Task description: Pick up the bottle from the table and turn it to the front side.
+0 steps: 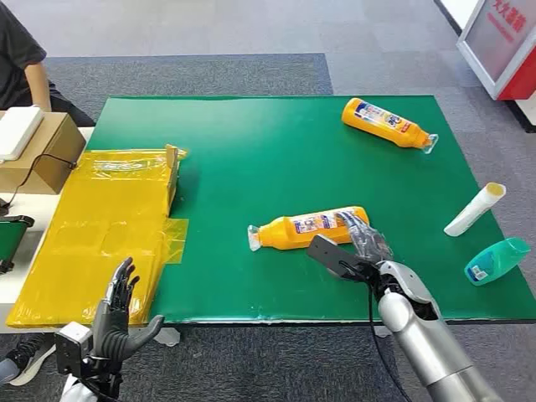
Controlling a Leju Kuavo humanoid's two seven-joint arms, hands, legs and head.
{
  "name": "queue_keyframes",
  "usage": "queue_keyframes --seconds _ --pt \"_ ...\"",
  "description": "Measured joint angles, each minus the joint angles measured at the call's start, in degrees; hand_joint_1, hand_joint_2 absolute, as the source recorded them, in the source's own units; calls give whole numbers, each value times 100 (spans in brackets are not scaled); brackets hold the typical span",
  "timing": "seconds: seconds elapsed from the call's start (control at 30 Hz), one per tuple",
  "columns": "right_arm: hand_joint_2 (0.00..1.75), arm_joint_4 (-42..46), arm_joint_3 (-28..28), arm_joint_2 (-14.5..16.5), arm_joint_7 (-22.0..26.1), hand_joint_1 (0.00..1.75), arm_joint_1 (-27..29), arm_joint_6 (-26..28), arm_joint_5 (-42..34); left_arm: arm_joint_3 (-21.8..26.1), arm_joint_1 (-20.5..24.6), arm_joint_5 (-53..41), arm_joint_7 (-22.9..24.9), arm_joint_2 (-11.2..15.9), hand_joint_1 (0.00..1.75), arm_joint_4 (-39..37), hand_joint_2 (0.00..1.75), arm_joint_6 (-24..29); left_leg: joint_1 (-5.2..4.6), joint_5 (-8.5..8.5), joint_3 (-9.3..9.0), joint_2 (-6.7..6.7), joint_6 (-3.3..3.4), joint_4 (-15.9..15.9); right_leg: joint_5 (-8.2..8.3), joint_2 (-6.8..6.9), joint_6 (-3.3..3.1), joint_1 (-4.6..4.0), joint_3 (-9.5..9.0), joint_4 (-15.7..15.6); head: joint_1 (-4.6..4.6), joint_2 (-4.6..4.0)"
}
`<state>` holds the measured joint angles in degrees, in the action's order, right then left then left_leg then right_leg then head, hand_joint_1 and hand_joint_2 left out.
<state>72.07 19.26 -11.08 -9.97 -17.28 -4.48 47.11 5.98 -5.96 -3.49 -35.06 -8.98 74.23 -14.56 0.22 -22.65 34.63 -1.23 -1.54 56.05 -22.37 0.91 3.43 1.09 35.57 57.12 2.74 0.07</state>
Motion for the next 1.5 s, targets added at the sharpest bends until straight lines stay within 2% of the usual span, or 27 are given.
queue_keyframes --seconds 0.27,0.57,0.73,0.83,1.2,1.5 --pt "175 -509 190 -4 -1 0 -530 -30 18 -1 61 -47 -13 2 0 -130 175 -1 0 6 0 0 -2 0 0 1 0 0 0 0 1 0" --pt "175 -730 319 -4 -24 0 -768 -112 58 -1 69 -47 -17 4 0 -220 175 -14 0 6 2 0 -2 0 0 1 0 0 1 0 1 0" --pt "175 -1178 574 -6 -53 0 -1207 -686 -19 -1 134 -47 -85 5 0 -292 175 -37 0 11 2 0 -2 0 4 1 3 0 2 0 1 0" --pt "175 -1593 762 -4 -18 0 -1522 -834 -77 -1 197 -38 -121 10 0 -369 175 -51 0 17 3 1 0 0 7 3 5 0 0 0 1 0" --pt "175 -2445 1128 63 -11 0 -2084 -811 -32 -1 290 -3 -154 14 0 -551 175 -138 0 17 2 2 0 0 8 3 7 0 -2 0 1 0" --pt "175 -2762 1267 109 15 0 -2235 -707 -12 -1 298 -2 -192 20 0 -635 175 -138 0 18 3 2 0 0 9 3 7 0 -1 1 1 0"
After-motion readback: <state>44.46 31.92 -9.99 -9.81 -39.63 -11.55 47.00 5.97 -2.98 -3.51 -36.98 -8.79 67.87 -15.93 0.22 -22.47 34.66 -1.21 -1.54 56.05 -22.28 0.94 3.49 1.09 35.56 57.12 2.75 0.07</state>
